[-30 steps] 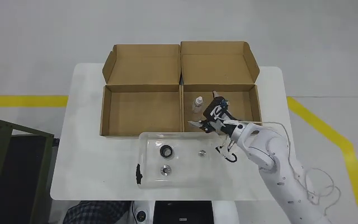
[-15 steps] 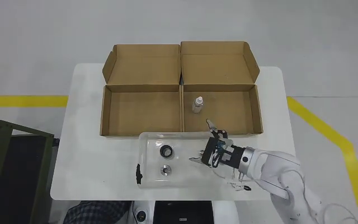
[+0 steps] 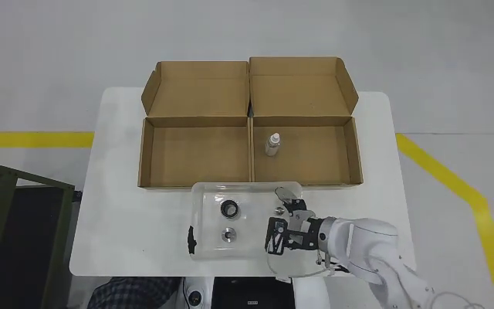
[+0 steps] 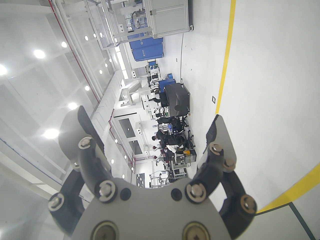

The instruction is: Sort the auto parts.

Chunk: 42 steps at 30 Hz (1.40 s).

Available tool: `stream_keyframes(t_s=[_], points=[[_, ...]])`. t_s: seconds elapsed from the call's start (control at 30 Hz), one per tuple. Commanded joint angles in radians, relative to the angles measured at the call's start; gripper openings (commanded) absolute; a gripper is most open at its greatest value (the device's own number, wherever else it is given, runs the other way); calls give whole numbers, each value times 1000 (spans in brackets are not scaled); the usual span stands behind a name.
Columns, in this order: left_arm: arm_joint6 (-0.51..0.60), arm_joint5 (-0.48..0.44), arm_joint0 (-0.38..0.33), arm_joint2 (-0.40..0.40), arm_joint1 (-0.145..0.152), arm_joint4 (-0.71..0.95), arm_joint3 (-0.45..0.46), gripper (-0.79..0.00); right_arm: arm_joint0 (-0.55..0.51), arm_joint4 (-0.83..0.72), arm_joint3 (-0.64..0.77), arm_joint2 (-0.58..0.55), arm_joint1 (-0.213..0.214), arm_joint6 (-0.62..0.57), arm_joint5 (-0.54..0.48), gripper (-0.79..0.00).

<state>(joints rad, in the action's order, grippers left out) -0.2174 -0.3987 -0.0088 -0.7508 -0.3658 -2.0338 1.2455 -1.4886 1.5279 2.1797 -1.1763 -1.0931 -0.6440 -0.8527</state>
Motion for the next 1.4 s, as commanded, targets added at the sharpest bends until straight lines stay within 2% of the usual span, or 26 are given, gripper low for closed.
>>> stream_keyframes(t_s=[0.0,0.33,0.7,0.77,0.87,0.97,1.07,1.27,1.37], points=[[0,0,0,0,0,0,0,0,13,18,-5,17,0,-31,-2,0],[0,0,0,0,0,0,0,0,71,29,-59,70,-4,-115,18,0],[0,0,0,0,0,0,0,0,117,24,-116,123,-9,-188,39,-120],[0,0,0,0,0,0,0,0,125,27,-126,132,-10,-199,48,-191],[0,0,0,0,0,0,0,0,137,33,-139,145,-12,-212,56,-243],[0,0,0,0,0,0,0,0,148,42,-151,157,-13,-225,62,-394],[0,0,0,0,0,0,0,0,155,46,-153,165,-14,-233,68,-428],[0,0,0,0,0,0,0,0,160,53,-152,175,-14,-246,76,-585],[0,0,0,0,0,0,0,0,162,52,-146,178,-14,-251,80,-763]])
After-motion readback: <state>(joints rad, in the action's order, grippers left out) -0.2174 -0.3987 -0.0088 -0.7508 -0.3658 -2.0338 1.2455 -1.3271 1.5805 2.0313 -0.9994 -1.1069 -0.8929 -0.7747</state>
